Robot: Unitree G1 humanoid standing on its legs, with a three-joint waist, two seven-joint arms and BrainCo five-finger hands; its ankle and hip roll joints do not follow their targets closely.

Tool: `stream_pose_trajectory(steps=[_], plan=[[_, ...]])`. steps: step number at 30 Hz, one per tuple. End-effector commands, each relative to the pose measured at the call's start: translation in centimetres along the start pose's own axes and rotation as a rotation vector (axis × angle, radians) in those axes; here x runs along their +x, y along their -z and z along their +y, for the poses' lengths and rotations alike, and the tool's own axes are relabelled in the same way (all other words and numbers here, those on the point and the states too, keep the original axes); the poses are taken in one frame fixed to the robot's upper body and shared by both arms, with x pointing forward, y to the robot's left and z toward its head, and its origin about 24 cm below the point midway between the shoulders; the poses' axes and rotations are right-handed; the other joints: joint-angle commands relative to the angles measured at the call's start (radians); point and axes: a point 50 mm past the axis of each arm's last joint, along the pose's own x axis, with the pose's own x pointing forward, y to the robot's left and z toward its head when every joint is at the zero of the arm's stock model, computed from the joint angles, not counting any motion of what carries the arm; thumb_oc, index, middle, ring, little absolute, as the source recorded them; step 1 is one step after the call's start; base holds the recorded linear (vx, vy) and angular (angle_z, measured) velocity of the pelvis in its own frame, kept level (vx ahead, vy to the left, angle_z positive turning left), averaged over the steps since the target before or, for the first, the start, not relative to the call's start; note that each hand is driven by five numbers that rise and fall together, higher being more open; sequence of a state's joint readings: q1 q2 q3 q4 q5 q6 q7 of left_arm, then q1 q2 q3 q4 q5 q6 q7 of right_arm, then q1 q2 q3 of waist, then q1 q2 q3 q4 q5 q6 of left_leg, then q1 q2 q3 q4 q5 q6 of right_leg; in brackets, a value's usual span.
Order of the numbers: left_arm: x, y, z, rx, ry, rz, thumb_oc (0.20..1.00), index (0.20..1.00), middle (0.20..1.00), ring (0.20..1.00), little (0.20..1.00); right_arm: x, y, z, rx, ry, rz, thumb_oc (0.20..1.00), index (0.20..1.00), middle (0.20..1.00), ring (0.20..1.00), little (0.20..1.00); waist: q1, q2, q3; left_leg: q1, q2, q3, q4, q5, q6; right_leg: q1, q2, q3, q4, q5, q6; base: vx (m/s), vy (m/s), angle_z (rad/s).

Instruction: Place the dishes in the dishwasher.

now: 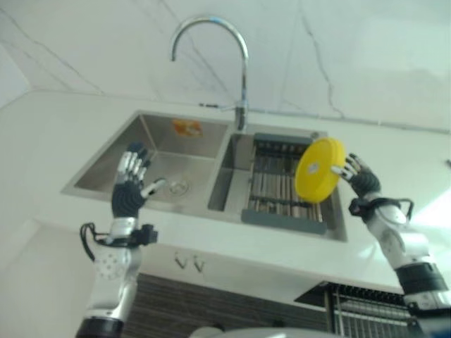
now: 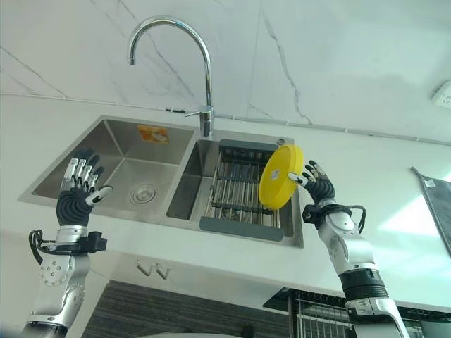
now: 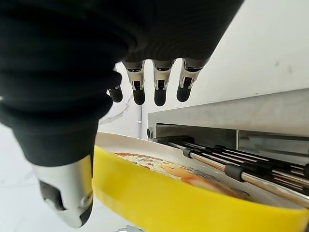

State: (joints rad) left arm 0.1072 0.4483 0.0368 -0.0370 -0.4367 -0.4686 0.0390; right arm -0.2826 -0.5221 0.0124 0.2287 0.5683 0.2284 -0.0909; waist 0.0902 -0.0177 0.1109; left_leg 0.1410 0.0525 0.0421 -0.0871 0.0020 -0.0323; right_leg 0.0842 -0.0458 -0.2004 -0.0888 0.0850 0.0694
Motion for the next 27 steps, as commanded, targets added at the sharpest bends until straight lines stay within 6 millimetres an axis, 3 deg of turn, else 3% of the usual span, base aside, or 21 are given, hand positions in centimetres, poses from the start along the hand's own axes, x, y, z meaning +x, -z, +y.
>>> stream_pose_trajectory(steps=[1, 27], plan=[[1.5, -2.3, -0.7, 0.052, 0.085, -0.117, 1.0, 1.0, 1.0, 1.0, 1.0, 1.4, -3.6, 0.5, -0.066, -0.032, -0.1, 1.0, 1.0, 1.0, 1.0, 1.0, 0.016, -0.039, -0.034, 0.002, -0.043, 0.049, 0.0, -0.026, 0.044, 0.053, 0.002, 0.0, 0.002, -0.048, -0.018, 0.0, 0.0, 0.0], [1.6, -1.2, -1.2, 0.021, 0.105, -0.049, 1.0, 1.0, 1.0, 1.0, 1.0, 2.6, -3.2, 1.6, -0.06, -0.082, -0.006, 1.0, 1.0, 1.0, 1.0, 1.0, 0.031, -0.044, -0.028, 0.0, -0.049, 0.035, 0.0, -0.024, 0.045, 0.056, -0.003, -0.006, 0.002, -0.044, -0.017, 0.0, 0.0, 0.0]])
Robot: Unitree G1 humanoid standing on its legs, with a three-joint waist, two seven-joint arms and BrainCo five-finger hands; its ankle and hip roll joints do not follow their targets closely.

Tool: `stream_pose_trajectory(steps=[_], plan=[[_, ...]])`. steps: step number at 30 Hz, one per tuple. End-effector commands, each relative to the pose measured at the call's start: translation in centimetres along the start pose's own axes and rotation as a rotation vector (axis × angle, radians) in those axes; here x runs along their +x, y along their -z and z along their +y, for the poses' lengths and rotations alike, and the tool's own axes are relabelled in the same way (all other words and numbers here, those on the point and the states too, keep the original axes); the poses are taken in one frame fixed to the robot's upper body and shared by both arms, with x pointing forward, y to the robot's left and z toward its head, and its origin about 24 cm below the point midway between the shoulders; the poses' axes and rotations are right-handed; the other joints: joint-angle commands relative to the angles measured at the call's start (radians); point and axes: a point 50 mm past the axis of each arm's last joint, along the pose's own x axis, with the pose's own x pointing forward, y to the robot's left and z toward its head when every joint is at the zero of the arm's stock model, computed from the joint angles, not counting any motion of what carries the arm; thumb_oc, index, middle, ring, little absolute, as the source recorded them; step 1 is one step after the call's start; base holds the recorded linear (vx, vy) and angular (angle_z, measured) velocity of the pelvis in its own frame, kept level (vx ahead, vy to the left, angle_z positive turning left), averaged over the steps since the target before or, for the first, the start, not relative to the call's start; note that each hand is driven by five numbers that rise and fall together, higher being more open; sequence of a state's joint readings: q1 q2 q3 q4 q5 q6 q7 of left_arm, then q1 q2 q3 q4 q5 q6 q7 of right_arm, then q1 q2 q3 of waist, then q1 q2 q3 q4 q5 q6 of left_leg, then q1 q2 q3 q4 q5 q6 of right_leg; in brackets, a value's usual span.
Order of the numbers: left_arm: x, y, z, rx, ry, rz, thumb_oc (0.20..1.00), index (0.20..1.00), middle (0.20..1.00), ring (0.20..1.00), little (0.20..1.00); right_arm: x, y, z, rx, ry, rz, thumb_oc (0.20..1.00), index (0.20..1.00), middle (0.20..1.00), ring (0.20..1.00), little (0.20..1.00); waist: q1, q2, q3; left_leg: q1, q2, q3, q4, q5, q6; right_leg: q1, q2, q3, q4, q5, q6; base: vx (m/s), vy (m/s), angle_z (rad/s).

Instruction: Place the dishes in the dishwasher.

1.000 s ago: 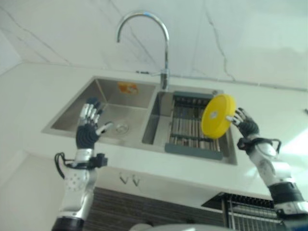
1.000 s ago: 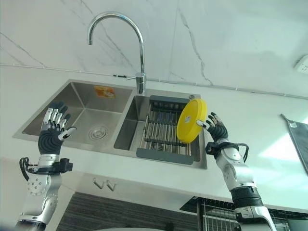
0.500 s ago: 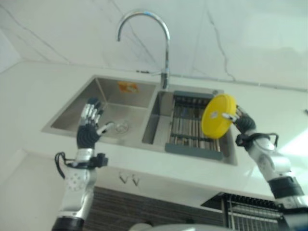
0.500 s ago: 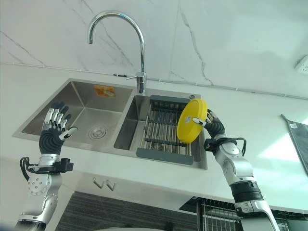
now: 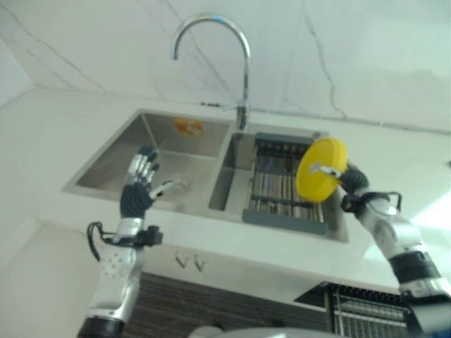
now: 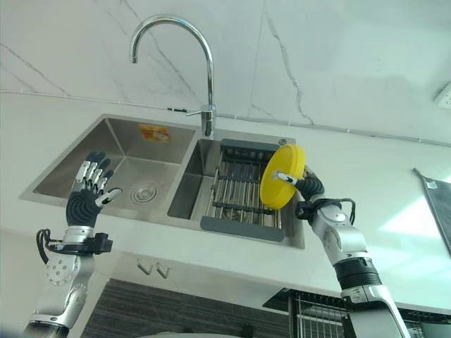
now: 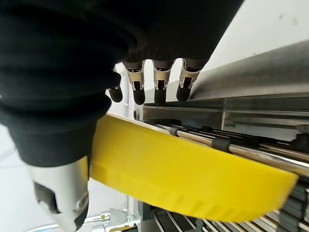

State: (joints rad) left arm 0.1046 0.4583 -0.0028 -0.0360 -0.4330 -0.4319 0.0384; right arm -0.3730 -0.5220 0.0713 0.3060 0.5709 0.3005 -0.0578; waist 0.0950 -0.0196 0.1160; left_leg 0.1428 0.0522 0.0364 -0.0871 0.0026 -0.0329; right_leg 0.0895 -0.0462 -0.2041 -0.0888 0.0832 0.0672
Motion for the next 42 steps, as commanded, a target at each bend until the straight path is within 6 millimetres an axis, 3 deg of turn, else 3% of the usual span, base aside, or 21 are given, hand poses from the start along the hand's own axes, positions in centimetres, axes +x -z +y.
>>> stream_pose_trajectory(steps=[1, 27, 28, 29, 42], plan=[[1.6, -1.9, -0.4, 0.026, 0.066, -0.099, 1.0, 1.0, 1.0, 1.0, 1.0, 1.0, -3.4, 0.1, -0.038, -0.016, -0.081, 1.0, 1.0, 1.0, 1.0, 1.0, 0.027, -0.042, -0.032, -0.001, -0.049, 0.041, 0.0, -0.025, 0.047, 0.051, -0.003, -0.003, 0.002, -0.042, -0.015, 0.0, 0.0, 0.0], [1.8, -1.4, -1.2, -0.006, 0.077, -0.061, 1.0, 1.0, 1.0, 1.0, 1.0, 1.8, -3.4, 0.7, -0.011, 0.04, -0.038, 1.0, 1.0, 1.0, 1.0, 1.0, 0.032, -0.04, -0.025, 0.003, -0.053, 0.038, 0.0, -0.028, 0.052, 0.052, 0.0, 0.005, 0.002, -0.039, -0.017, 0.0, 0.0, 0.0], [1.8, -1.3, -1.2, -0.008, 0.075, -0.058, 1.0, 1.0, 1.0, 1.0, 1.0, 1.9, -3.3, 0.8, 0.01, 0.04, -0.024, 0.805, 0.805, 0.805, 0.805, 0.805, 0.034, -0.039, -0.025, 0.003, -0.053, 0.037, 0.0, -0.027, 0.052, 0.051, -0.001, 0.002, 0.002, -0.039, -0.016, 0.0, 0.0, 0.0], [1.8, -1.2, -1.2, -0.01, 0.075, -0.056, 1.0, 1.0, 1.0, 1.0, 1.0, 2.0, -3.3, 0.9, 0.032, 0.06, -0.03, 0.2, 0.2, 0.2, 0.2, 0.2, 0.036, -0.039, -0.025, 0.003, -0.054, 0.037, 0.0, -0.027, 0.051, 0.051, -0.001, 0.0, 0.002, -0.039, -0.016, 0.0, 0.0, 0.0], [1.8, -0.2, -2.1, -0.042, 0.058, -0.014, 1.0, 1.0, 1.0, 1.0, 1.0, 2.9, -4.1, 1.1, 0.002, 0.238, -0.089, 0.2, 0.2, 0.2, 0.2, 0.2, 0.038, -0.025, -0.025, 0.01, -0.058, 0.036, 0.0, -0.03, 0.058, 0.057, 0.002, 0.006, 0.002, -0.039, -0.022, 0.0, 0.001, 0.0]])
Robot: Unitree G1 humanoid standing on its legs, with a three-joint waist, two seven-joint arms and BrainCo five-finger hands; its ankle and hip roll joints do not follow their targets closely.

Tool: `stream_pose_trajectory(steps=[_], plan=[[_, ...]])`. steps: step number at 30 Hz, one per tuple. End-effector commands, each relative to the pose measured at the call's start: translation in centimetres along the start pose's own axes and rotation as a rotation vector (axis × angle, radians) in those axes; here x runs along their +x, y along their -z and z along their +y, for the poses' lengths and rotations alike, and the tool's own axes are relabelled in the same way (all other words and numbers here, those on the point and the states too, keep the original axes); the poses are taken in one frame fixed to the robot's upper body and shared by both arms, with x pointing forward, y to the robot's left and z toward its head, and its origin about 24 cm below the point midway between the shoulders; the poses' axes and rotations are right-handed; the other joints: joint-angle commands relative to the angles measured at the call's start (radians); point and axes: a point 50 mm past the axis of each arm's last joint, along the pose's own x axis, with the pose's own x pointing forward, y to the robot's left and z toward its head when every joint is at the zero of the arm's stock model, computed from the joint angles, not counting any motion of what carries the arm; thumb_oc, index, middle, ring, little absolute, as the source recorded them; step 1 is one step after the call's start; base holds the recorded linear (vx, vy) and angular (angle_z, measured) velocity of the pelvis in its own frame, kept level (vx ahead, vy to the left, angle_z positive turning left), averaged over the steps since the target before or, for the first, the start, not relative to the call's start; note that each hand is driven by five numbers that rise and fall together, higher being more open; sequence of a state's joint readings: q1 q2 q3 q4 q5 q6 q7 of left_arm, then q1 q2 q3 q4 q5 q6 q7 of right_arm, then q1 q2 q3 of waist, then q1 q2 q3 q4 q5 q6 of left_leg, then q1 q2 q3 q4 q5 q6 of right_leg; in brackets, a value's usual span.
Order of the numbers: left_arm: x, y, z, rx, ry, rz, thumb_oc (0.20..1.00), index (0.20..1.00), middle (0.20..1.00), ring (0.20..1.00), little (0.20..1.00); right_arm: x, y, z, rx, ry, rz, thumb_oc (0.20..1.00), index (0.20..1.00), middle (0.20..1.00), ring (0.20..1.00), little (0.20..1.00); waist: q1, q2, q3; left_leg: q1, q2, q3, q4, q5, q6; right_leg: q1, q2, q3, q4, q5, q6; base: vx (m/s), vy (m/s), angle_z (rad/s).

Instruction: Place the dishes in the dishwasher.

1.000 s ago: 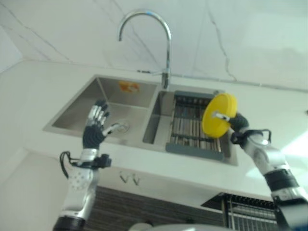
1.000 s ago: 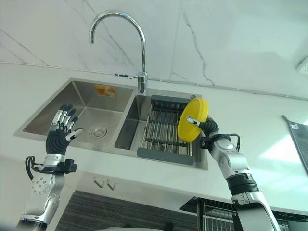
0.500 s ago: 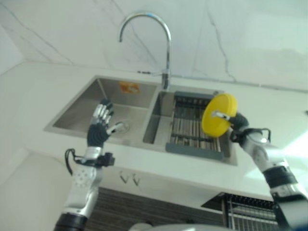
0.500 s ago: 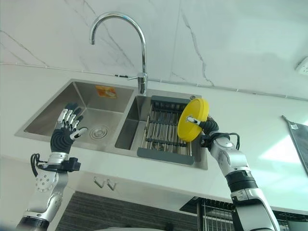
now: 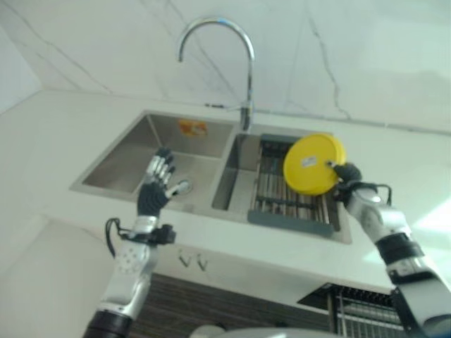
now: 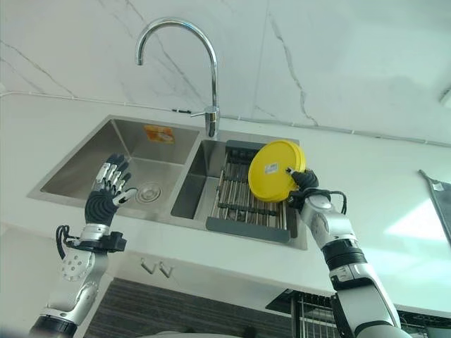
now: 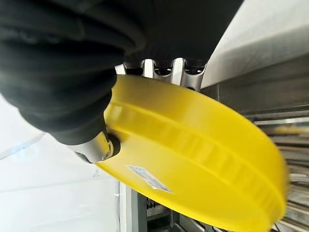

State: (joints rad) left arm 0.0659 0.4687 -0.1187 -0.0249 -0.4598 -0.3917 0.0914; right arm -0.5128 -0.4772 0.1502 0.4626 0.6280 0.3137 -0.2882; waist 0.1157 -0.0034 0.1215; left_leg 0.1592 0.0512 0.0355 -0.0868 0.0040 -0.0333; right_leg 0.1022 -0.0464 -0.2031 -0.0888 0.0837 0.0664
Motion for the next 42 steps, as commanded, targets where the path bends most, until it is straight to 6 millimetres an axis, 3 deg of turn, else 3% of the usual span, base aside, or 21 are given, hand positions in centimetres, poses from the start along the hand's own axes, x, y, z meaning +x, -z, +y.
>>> stream_pose_trajectory(steps=[1, 6, 13, 23, 29, 31, 32, 33, 34, 37, 42], plan=[[1.3, -1.4, 0.0, 0.014, 0.019, -0.078, 1.0, 1.0, 1.0, 1.0, 1.0, 0.5, -4.1, 0.1, -0.01, 0.074, -0.169, 0.2, 0.2, 0.2, 0.2, 0.2, 0.017, -0.04, -0.031, -0.007, -0.057, 0.037, 0.0, -0.032, 0.058, 0.044, 0.001, 0.005, 0.001, -0.04, -0.021, 0.0, 0.0, 0.0], [1.1, -1.0, -0.3, 0.005, 0.017, -0.068, 1.0, 1.0, 1.0, 1.0, 1.0, 0.3, -4.4, 0.9, 0.164, 0.031, -0.201, 0.2, 0.2, 0.2, 0.2, 0.2, 0.016, -0.033, -0.032, -0.007, -0.056, 0.037, 0.0, -0.035, 0.06, 0.045, -0.001, 0.001, 0.001, -0.041, -0.021, 0.0, 0.0, 0.0], [0.5, -0.6, -0.1, 0.003, 0.031, -0.058, 1.0, 1.0, 1.0, 1.0, 1.0, -0.7, -2.6, 1.7, 0.493, -0.142, -0.215, 0.2, 0.2, 0.2, 0.2, 0.2, 0.011, -0.03, -0.037, -0.008, -0.05, 0.042, 0.0, -0.036, 0.058, 0.045, -0.001, -0.007, 0.001, -0.044, -0.02, 0.03, -0.022, 0.01], [-1.1, -0.7, 1.3, 0.031, 0.031, -0.039, 1.0, 1.0, 1.0, 1.0, 1.0, -5.1, -3.7, 1.0, 0.604, -0.298, -0.443, 0.2, 0.2, 0.2, 0.2, 0.2, -0.034, -0.027, -0.038, -0.012, -0.032, 0.082, 0.0, -0.026, 0.051, 0.022, 0.018, 0.028, 0.001, -0.044, -0.022, 0.04, -0.143, -0.02], [-1.9, -1.3, 1.6, 0.024, 0.064, -0.067, 1.0, 1.0, 1.0, 1.0, 1.0, -7.8, -4.5, -1.3, 0.59, -0.291, -0.611, 0.2, 0.2, 0.2, 0.2, 0.2, -0.075, -0.017, -0.043, -0.014, -0.02, 0.137, 0.012, -0.018, 0.038, 0.007, 0.028, 0.05, 0.001, -0.039, -0.02, 0.02, -0.084, -0.11], [-1.9, -1.6, 1.7, 0.019, 0.075, -0.091, 1.0, 1.0, 1.0, 1.0, 1.0, -8.3, -4.7, -2.0, 0.597, -0.288, -0.656, 0.2, 0.2, 0.2, 0.2, 0.2, -0.082, -0.015, -0.043, -0.023, -0.026, 0.126, 0.027, -0.022, 0.038, 0.001, 0.025, 0.053, 0.001, -0.035, -0.018, -0.06, 0.037, 0.02], [-2.1, -1.8, 1.8, 0.029, 0.072, -0.114, 1.0, 1.0, 1.0, 1.0, 1.0, -8.8, -5.0, -2.5, 0.573, -0.275, -0.715, 0.2, 0.2, 0.2, 0.2, 0.2, -0.085, -0.018, -0.04, -0.041, -0.054, 0.088, 0.086, -0.051, 0.044, -0.006, 0.022, 0.074, 0.001, -0.03, -0.018, -0.21, 0.154, -0.08], [-2.4, -2.2, 1.7, 0.039, 0.05, -0.143, 1.0, 1.0, 1.0, 1.0, 1.0, -9.5, -5.7, -2.4, 0.516, -0.271, -0.768, 0.2, 0.2, 0.2, 0.2, 0.2, -0.063, -0.024, -0.028, -0.105, -0.123, -0.029, 0.23, -0.077, 0.055, -0.008, 0.013, 0.108, 0.001, -0.015, -0.018, -0.22, 0.169, -0.35], [-2.5, -2.2, 1.6, 0.04, 0.049, -0.149, 1.0, 1.0, 1.0, 1.0, 1.0, -9.6, -5.7, -2.3, 0.517, -0.274, -0.771, 0.2, 0.2, 0.2, 0.2, 0.2, -0.06, -0.025, -0.026, -0.114, -0.131, -0.041, 0.246, -0.078, 0.056, -0.009, 0.012, 0.112, 0.001, -0.012, -0.018, -0.27, 0.251, -0.73], [-2.7, -3.0, 1.4, 0.069, 0.063, -0.191, 1.0, 1.0, 1.0, 1.0, 1.0, -9.9, -5.8, -1.8, 0.516, -0.309, -0.771, 0.2, 0.2, 0.2, 0.2, 0.2, -0.053, -0.019, -0.014, -0.095, -0.14, -0.052, 0.196, -0.087, 0.065, -0.017, 0.009, 0.106, 0.001, 0.008, -0.007, -0.18, 0.224, -0.98], [-1.9, -4.7, -0.1, 0.117, 0.198, -0.279, 1.0, 1.0, 1.0, 1.0, 1.0, -11.5, -5.4, -3.1, 0.56, -0.361, -0.81, 0.2, 0.2, 0.2, 0.2, 0.2, -0.119, -0.027, 0.019, -0.04, -0.152, -0.095, 0.058, -0.045, 0.08, -0.153, 0.001, 0.176, 0.043, 0.096, 0.047, -0.28, 0.26, -0.73]])
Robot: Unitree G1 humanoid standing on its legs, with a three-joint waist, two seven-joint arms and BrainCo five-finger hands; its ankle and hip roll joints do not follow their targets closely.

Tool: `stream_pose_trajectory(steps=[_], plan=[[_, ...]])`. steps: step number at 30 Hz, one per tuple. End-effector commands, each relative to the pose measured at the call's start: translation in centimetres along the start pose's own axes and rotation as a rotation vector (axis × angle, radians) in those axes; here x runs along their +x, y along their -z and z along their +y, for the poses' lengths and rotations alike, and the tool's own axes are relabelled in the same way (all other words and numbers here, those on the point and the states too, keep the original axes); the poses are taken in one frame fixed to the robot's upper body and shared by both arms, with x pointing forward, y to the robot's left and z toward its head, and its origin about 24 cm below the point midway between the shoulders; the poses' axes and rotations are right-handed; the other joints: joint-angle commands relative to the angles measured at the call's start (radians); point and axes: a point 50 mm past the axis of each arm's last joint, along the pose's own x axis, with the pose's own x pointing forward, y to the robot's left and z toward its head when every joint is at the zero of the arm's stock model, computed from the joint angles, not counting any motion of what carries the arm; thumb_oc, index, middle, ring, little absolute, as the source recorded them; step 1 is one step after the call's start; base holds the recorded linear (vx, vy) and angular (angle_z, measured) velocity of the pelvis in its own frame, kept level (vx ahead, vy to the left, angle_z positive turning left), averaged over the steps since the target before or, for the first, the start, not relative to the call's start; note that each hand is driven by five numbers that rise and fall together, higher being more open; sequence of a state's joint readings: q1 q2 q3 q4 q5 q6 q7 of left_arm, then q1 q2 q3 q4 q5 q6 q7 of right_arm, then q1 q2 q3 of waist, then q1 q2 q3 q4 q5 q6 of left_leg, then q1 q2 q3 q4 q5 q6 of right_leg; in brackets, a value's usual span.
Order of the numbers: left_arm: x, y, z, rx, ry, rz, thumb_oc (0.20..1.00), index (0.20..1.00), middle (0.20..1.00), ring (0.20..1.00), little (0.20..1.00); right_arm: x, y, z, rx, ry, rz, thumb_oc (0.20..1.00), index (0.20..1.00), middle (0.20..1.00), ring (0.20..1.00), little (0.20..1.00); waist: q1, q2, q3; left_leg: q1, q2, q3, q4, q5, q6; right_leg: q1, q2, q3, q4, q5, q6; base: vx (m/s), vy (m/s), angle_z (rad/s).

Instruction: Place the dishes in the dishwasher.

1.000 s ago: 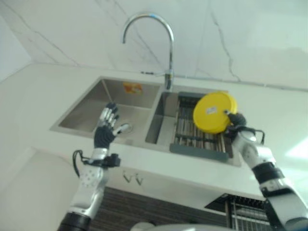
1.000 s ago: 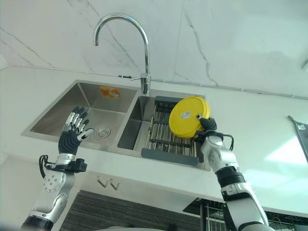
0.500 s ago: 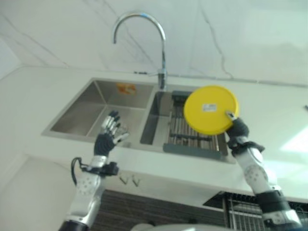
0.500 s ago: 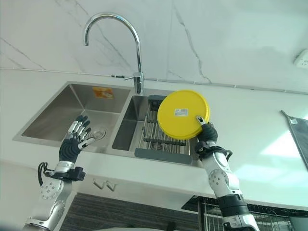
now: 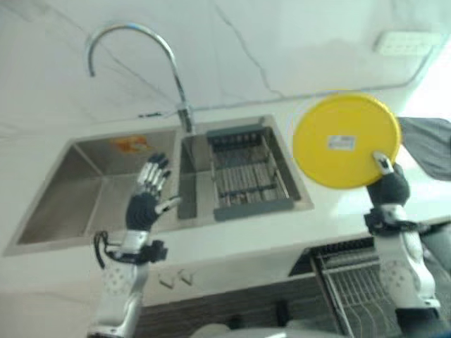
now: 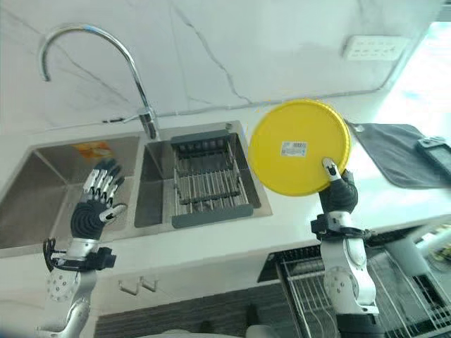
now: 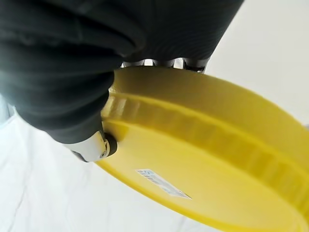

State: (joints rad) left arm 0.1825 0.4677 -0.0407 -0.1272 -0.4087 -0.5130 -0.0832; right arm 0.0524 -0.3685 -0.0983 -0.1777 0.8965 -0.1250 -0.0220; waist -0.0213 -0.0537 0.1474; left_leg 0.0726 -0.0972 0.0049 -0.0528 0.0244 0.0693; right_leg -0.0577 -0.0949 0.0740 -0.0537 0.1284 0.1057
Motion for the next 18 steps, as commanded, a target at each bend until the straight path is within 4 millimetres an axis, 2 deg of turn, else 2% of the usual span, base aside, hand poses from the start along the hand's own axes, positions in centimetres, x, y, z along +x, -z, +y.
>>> stream_pose_trajectory(steps=[1, 4, 6, 8, 9, 11, 12, 13, 15, 16, 18], plan=[[0.8, -2.5, -0.4, 0.05, 0.072, -0.136, 1.0, 1.0, 1.0, 1.0, 1.0, 1.4, -4.8, 2.8, 0.066, -0.184, -0.264, 0.2, 0.2, 0.2, 0.2, 0.2, 0.002, 0.015, 0.002, 0.062, 0.006, -0.057, -0.011, -0.053, -0.024, -0.04, 0.051, -0.12, 0.038, 0.082, 0.027, -0.27, 0.221, -0.84], [0.9, -2.8, -0.8, 0.065, 0.1, -0.153, 1.0, 1.0, 1.0, 1.0, 1.0, 1.5, -5.6, 2.7, 0.075, -0.192, -0.281, 0.2, 0.2, 0.2, 0.2, 0.2, 0.004, 0.001, 0.011, 0.056, 0.021, -0.031, -0.034, -0.049, -0.016, -0.054, 0.06, -0.183, 0.136, 0.069, 0.036, -0.22, 0.054, -0.71], [1.1, -3.0, -0.9, 0.065, 0.111, -0.171, 1.0, 1.0, 1.0, 1.0, 1.0, 1.6, -6.3, 2.6, 0.07, -0.195, -0.314, 0.2, 0.2, 0.2, 0.2, 0.2, 0.009, 0.003, 0.004, 0.036, 0.024, -0.028, -0.034, -0.036, -0.013, -0.038, 0.076, -0.191, 0.188, 0.021, 0.014, -0.22, 0.021, -0.75], [1.2, -2.8, -1.3, 0.066, 0.111, -0.176, 1.0, 1.0, 1.0, 1.0, 1.0, 1.6, -6.1, 3.2, 0.079, -0.205, -0.335, 0.2, 0.2, 0.2, 0.2, 0.2, 0.018, 0.011, -0.005, 0.02, 0.034, 0.006, -0.034, -0.027, -0.007, -0.016, 0.065, -0.231, 0.26, -0.014, 0.003, -0.2, 0.019, -0.46], [1.4, -2.8, -1.6, 0.084, 0.1, -0.184, 1.0, 1.0, 1.0, 1.0, 1.0, 1.7, -5.8, 3.7, 0.087, -0.225, -0.333, 0.2, 0.2, 0.2, 0.2, 0.2, 0.029, 0.017, -0.01, 0.011, 0.045, 0.038, -0.034, -0.028, -0.002, 0.003, 0.036, -0.268, 0.301, -0.027, -0.002, -0.14, -0.017, -0.53], [1.5, -2.8, -1.8, 0.097, 0.096, -0.192, 1.0, 1.0, 1.0, 1.0, 1.0, 1.7, -5.5, 4.2, 0.09, -0.241, -0.327, 0.2, 0.2, 0.2, 0.2, 0.2, 0.04, 0.019, -0.013, 0.005, 0.051, 0.059, -0.034, -0.03, 0.0, 0.019, 0.012, -0.292, 0.307, -0.03, -0.001, -0.14, -0.058, -0.72], [1.7, -3.0, -1.8, 0.124, 0.082, -0.199, 1.0, 1.0, 1.0, 1.0, 1.0, 1.8, -5.2, 4.8, 0.102, -0.261, -0.322, 0.2, 0.2, 0.2, 0.2, 0.2, 0.071, 0.018, -0.027, -0.009, 0.061, 0.103, -0.034, -0.032, -0.002, 0.078, -0.056, -0.35, 0.278, -0.029, 0.011, -0.17, -0.146, -0.8], [1.9, -3.0, -1.7, 0.133, 0.077, -0.199, 1.0, 1.0, 1.0, 1.0, 1.0, 1.9, -5.1, 4.9, 0.109, -0.263, -0.321, 0.2, 0.2, 0.2, 0.2, 0.2, 0.088, 0.016, -0.036, -0.016, 0.065, 0.121, -0.034, -0.032, -0.007, 0.114, -0.102, -0.379, 0.255, -0.011, 0.022, -0.19, -0.229, -1.24], [2.3, -3.2, -1.4, 0.147, 0.07, -0.192, 1.0, 1.0, 1.0, 1.0, 1.0, 2.1, -4.8, 5.3, 0.116, -0.26, -0.313, 0.2, 0.2, 0.2, 0.2, 0.2, 0.117, 0.009, -0.056, -0.016, 0.075, 0.15, -0.034, -0.05, -0.022, 0.181, -0.211, -0.431, 0.214, 0.058, 0.072, -0.12, -0.281, -1.13], [2.5, -3.5, -1.2, 0.158, 0.061, -0.192, 1.0, 1.0, 1.0, 1.0, 1.0, 2.3, -4.8, 5.8, 0.115, -0.26, -0.307, 0.2, 0.2, 0.2, 0.2, 0.2, 0.129, 0.006, -0.06, -0.018, 0.082, 0.191, -0.034, -0.039, -0.025, 0.203, -0.264, -0.478, 0.182, 0.111, 0.089, -0.12, -0.27, -0.8], [2.7, -3.8, -1.1, 0.174, 0.062, -0.2, 1.0, 1.0, 1.0, 1.0, 1.0, 2.2, -4.7, 6.1, 0.124, -0.257, -0.306, 0.2, 0.2, 0.2, 0.2, 0.2, 0.131, 0.001, -0.061, -0.01, 0.097, 0.214, -0.034, -0.046, -0.031, 0.203, -0.293, -0.479, 0.158, 0.143, 0.108, -0.13, -0.307, -1.0]])
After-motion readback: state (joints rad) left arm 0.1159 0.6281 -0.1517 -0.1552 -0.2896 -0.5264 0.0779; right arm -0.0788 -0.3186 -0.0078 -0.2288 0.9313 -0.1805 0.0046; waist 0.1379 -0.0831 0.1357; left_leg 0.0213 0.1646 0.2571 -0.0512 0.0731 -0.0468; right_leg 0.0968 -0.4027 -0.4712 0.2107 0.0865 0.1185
